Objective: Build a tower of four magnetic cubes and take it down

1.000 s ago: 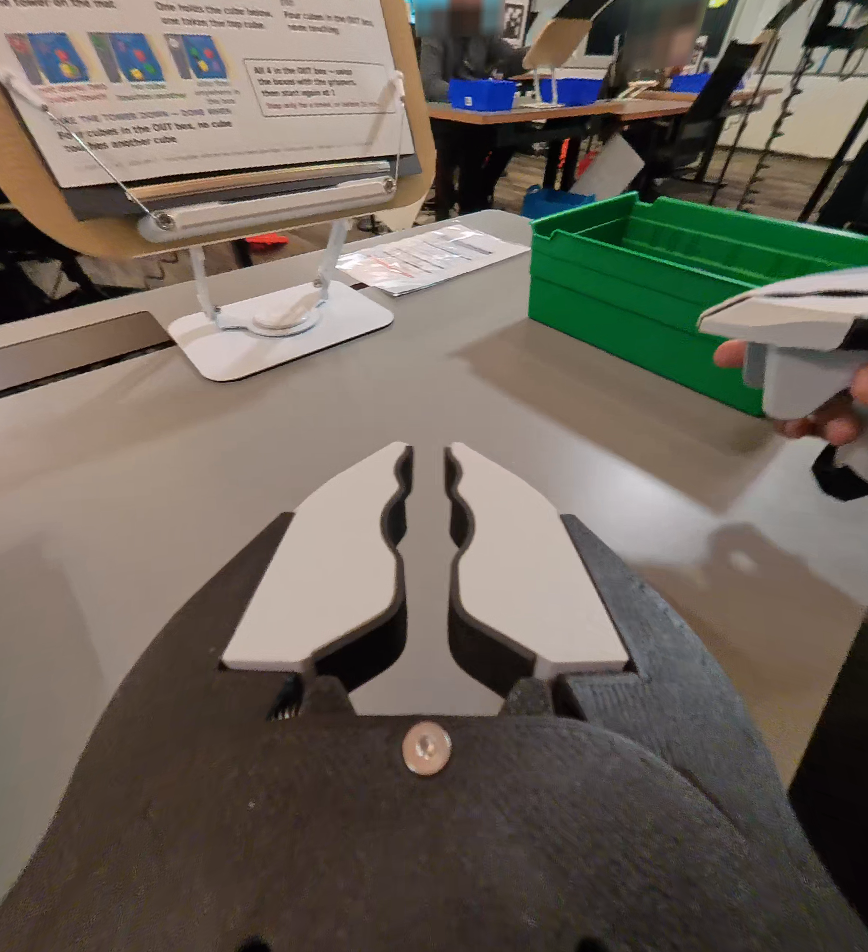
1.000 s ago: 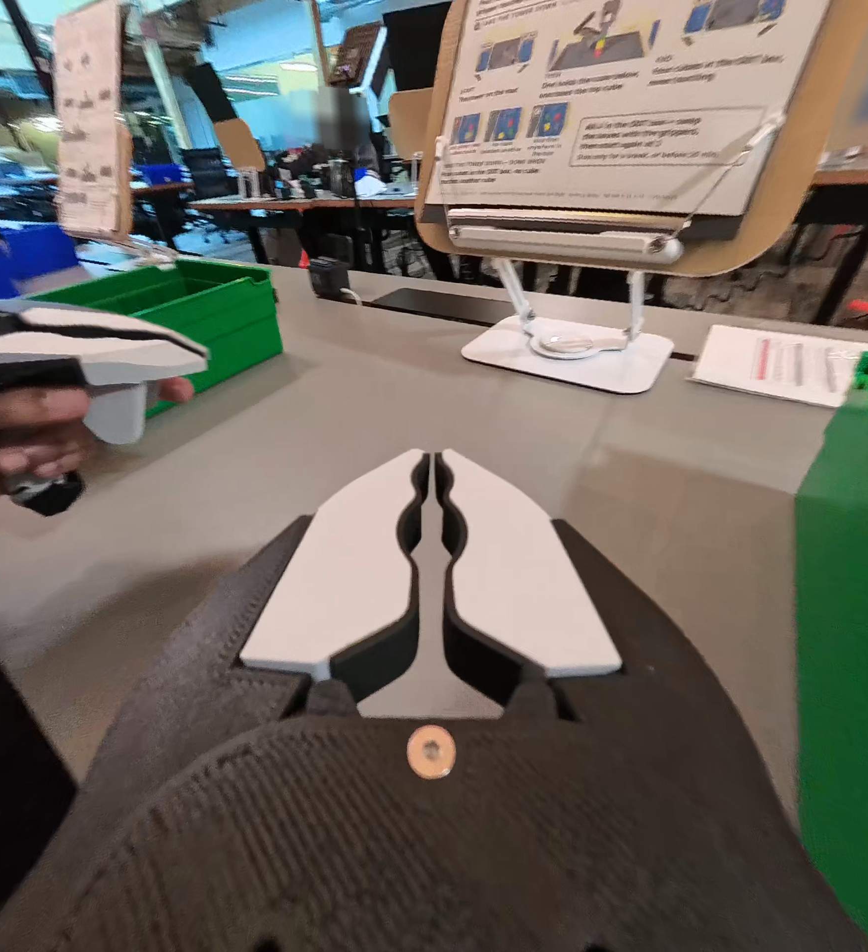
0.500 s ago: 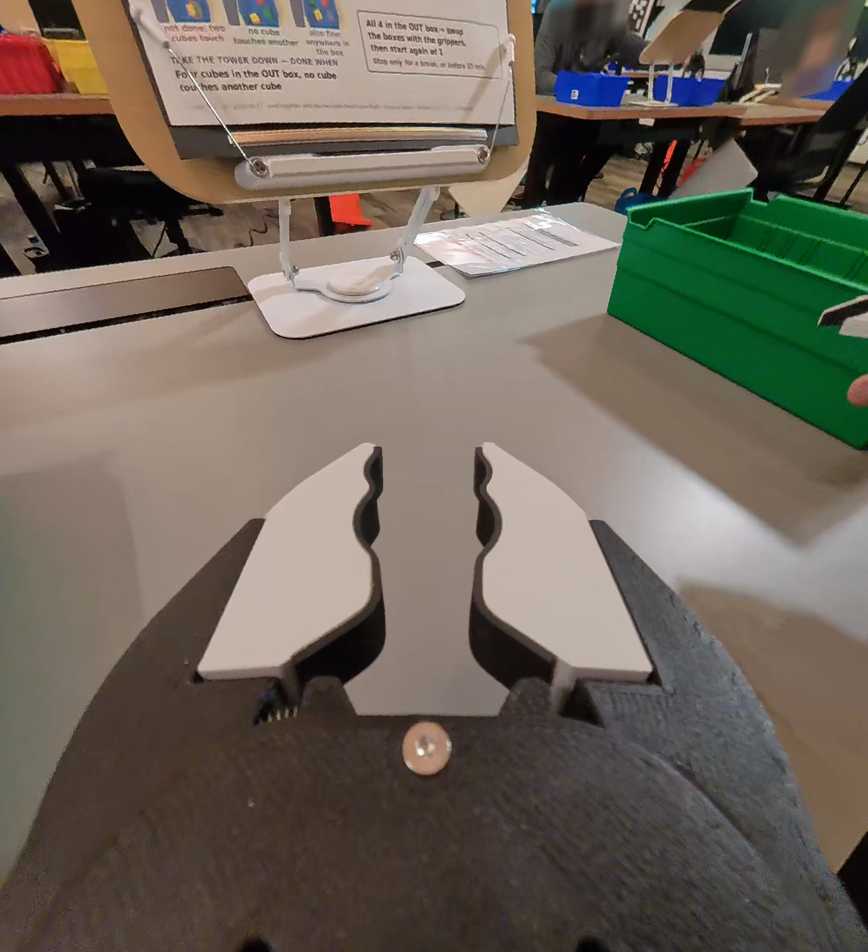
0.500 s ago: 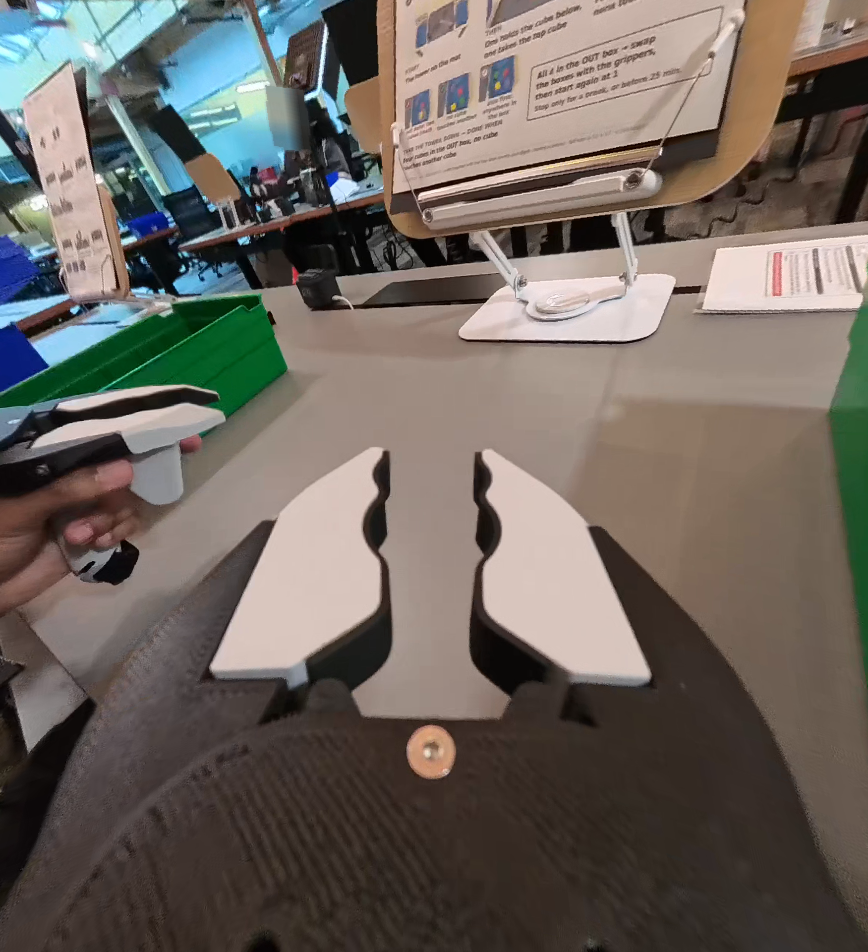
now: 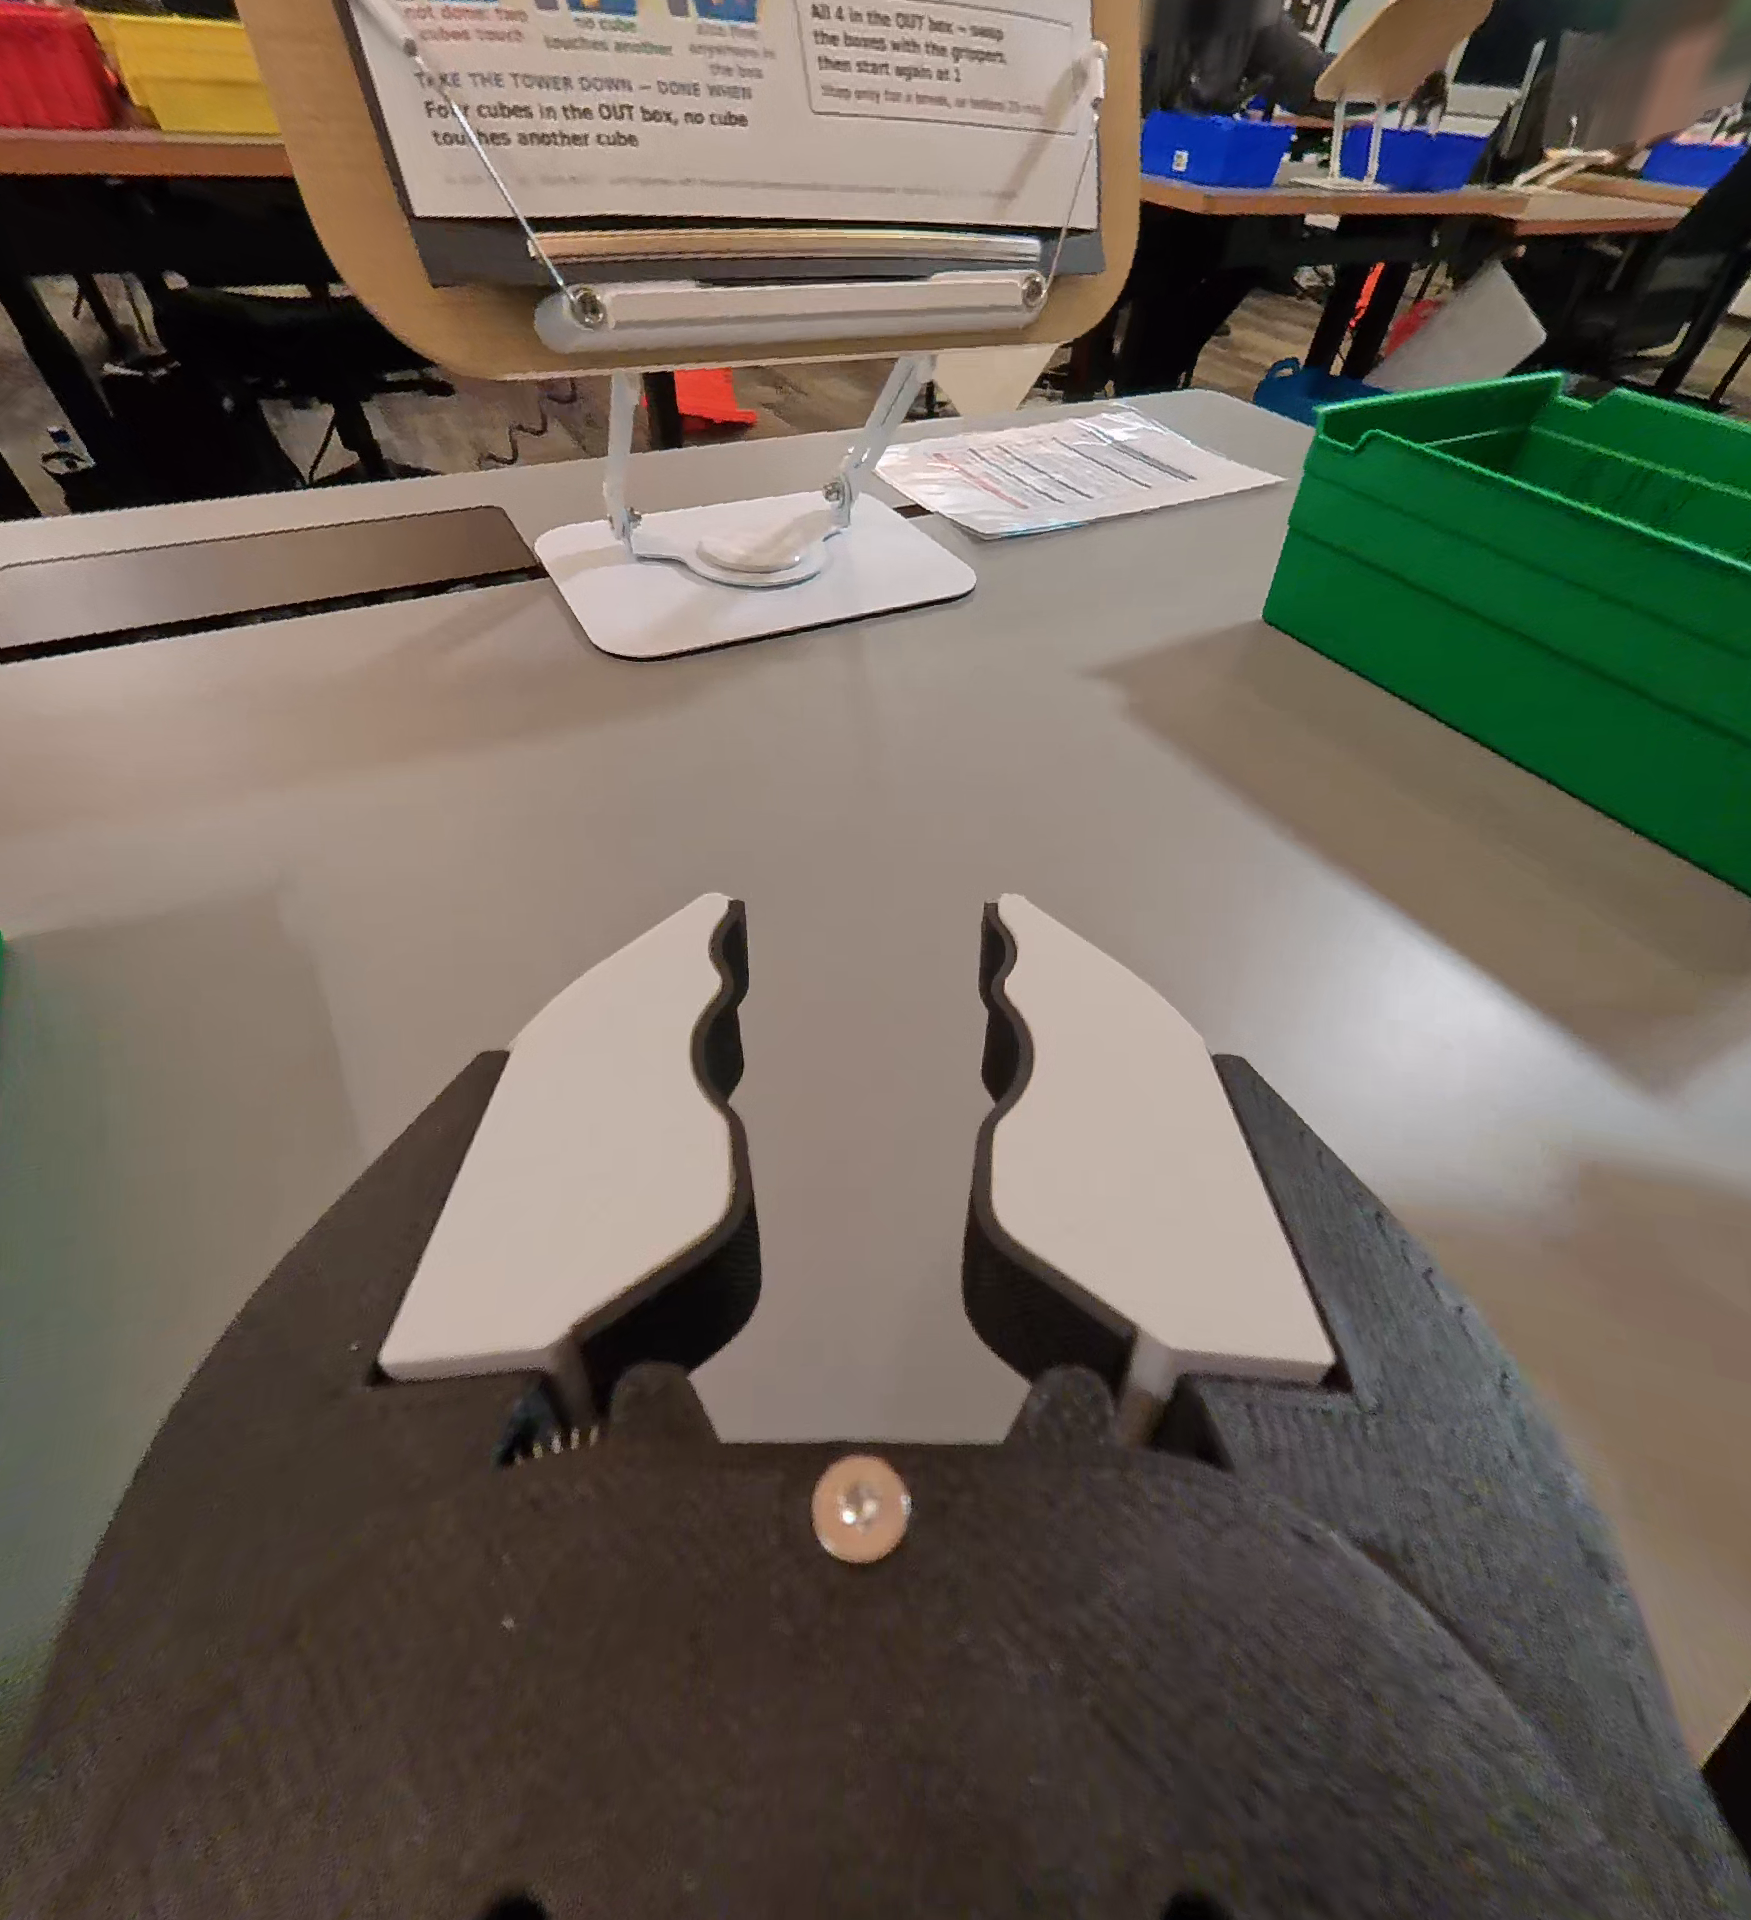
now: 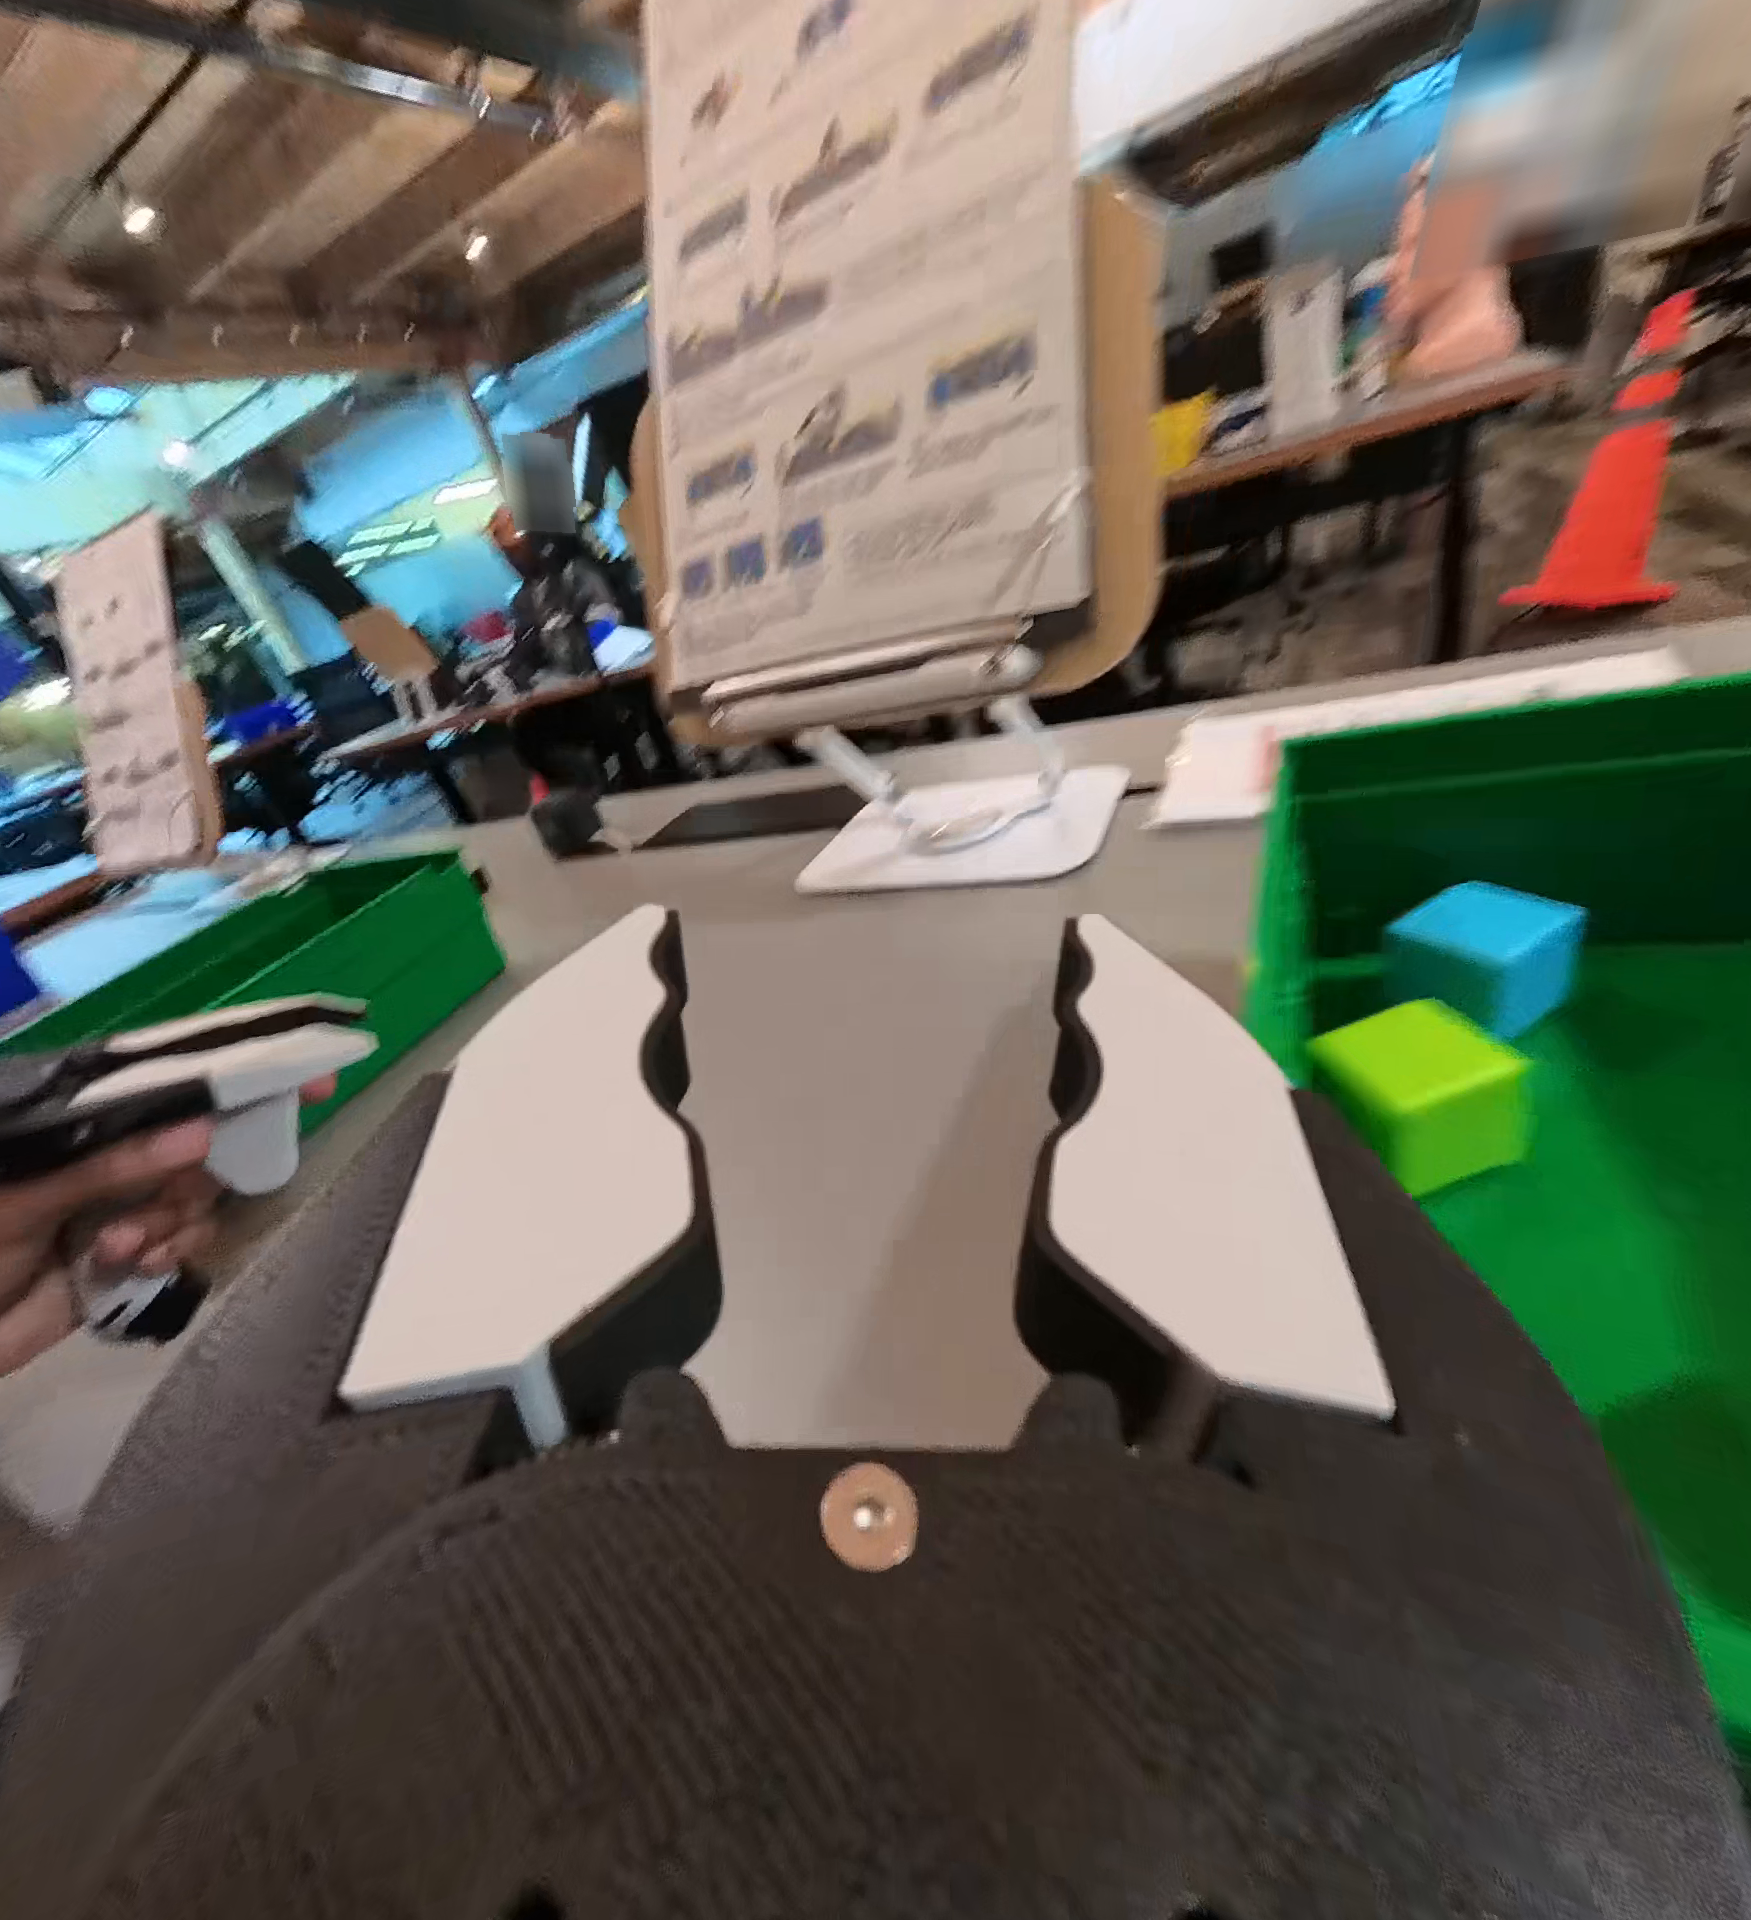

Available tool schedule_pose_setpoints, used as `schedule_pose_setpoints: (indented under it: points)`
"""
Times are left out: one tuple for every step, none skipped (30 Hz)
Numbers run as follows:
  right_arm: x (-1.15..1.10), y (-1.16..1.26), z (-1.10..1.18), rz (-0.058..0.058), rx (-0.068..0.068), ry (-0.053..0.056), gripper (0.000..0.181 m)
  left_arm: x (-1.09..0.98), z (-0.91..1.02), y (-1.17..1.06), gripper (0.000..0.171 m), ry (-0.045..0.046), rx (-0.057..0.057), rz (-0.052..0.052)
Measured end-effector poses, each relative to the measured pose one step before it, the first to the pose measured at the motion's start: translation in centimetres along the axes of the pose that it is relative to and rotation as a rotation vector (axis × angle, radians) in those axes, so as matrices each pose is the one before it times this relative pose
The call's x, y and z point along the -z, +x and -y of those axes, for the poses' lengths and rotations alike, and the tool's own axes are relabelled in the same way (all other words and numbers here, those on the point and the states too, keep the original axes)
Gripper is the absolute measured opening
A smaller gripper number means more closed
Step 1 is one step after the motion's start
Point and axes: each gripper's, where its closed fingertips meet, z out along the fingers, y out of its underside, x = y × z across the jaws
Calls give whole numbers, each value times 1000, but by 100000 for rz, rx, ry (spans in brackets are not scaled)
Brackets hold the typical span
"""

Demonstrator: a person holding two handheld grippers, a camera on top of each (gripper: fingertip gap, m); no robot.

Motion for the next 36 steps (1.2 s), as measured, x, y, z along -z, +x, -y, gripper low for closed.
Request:
schedule_pose_setpoints:
  points:
    - [1035, 1568, 1329, -4575, 1144, 4041, 70, -56, -115, -199, 43, -543, 485, 76]
    - [1121, 2053, 1212, -6411, 2156, 3612, 71, -38, -99, -225, 43, -544, 318, 338]
    - [1139, 2504, 1006, -7919, 3144, 3010, 71, -15, -17, -169, 43, -106, 367, 196]
    - [1027, 2807, 681, -8685, 3899, 1911, 71, 1, 45, -116, 43, 221, 527, -3]
    - [843, 2982, 318, -8906, 4044, 405, 72, -12, 53, -111, 43, 342, 776, 14]
    - [602, 2864, -46, -7863, 3272, -825, 72, -33, 23, -50, 43, 208, 882, -214]
    - [336, 2591, -285, -6337, 2112, -1734, 74, -52, -27, -7, 43, -103, 801, -466]
    - [93, 2313, -514, -5326, 847, -2833, 78, -76, -67, 1, 43, -418, 711, -368]
    - [-138, 1835, -607, -3452, -525, -3191, 83, -76, -63, 8, 43, -457, 535, -273]
    - [-306, 1351, -606, -1605, -1240, -3111, 88, -79, -51, 31, 44, -307, 200, -260]
    - [-387, 1050, -637, -1171, -1414, -3155, 92, -65, -57, 31, 44, -294, -125, -154]
    - [-486, 736, -637, -516, -1042, -3007, 97, -56, -54, 50, 44, -386, -387, -112]
    - [-520, 448, -695, 272, -1091, -3081, 99, -56, -67, 58, 44, -398, -523, -113]
    - [-521, 216, -688, 908, -1761, -2938, 101, -27, -58, 72, 44, -325, -526, -103]
    - [-470, 50, -661, 1339, -1617, -2903, 104, -15, -52, 60, 44, -254, -519, -109]
    - [-388, 28, -627, 710, -350, -3336, 105, 10, -39, 47, 44, -166, -442, 2]
    - [-254, 1, -422, 193, 1031, -2627, 105, 25, -38, 32, 44, -127, -450, 17]
    - [-115, -61, -82, -147, 1560, -1078, 105, 46, -76, 6, 44, -236, -536, 132]
    - [-6, -113, 259, -68, 1157, 394, 104, 68, -89, -36, 44, -314, -491, 305]
    - [25, -191, 489, 500, 178, 1480, 103, 80, -88, -69, 44, -287, -295, 412]
    - [-12, -206, 566, 744, -431, 1875, 103, 101, -100, -72, 44, -247, -186, 371]
    - [-145, -160, 431, 702, -344, 1141, 102, 138, -98, -108, 44, -232, -161, 463]
    - [-282, -84, 164, 822, 326, -381, 103, 169, -103, -153, 44, -191, -57, 662]
    - [-403, 191, -55, -100, 1855, -1682, 104, 201, -94, -176, 44, -121, -7, 656]
    - [-402, 510, -75, -1459, 3524, -2049, 103, 235, -99, -175, 44, -152, 58, 711]
    - [-366, 497, 91, -651, 3242, -2091, 100, 336, -146, -244, 44, -394, 641, 1264]
    - [-335, 273, 420, 1466, 1550, -1961, 98, 464, -156, -169, 44, -67, 1684, 1192]
    - [-389, 141, 833, 2692, 256, -1625, 97, 524, -78, 114, 44, 1167, 2025, -404]
    - [-516, -153, 982, 4301, -110, -2283, 95, 461, -27, 313, 42, 1617, 1563, -1530]
    - [-715, -533, 747, 6235, -128, -4708, 96, 272, -90, 362, 41, 607, 824, -1659]
    - [-965, -679, 352, 6553, -291, -7700, 97, 93, -146, 294, 41, -136, -26, -1138]
    - [-1132, -468, -31, 4725, 1267, -10129, 96, -81, -143, 226, 40, -265, 40, -405]
    - [-1167, -76, -223, 1867, 3555, -10617, 96, -177, -146, 362, 40, -481, 566, -1236]
    - [-1141, 153, -311, 235, 4619, -10082, 94, -239, -191, 527, 40, -735, 399, -2318]
    - [-1108, 354, -270, -866, 3945, -8899, 91, -270, -256, 544, 40, -1387, 130, -2414]
    - [-1087, 420, -308, -972, 2546, -8313, 88, -252, -247, 546, 41, -1697, 339, -2473]
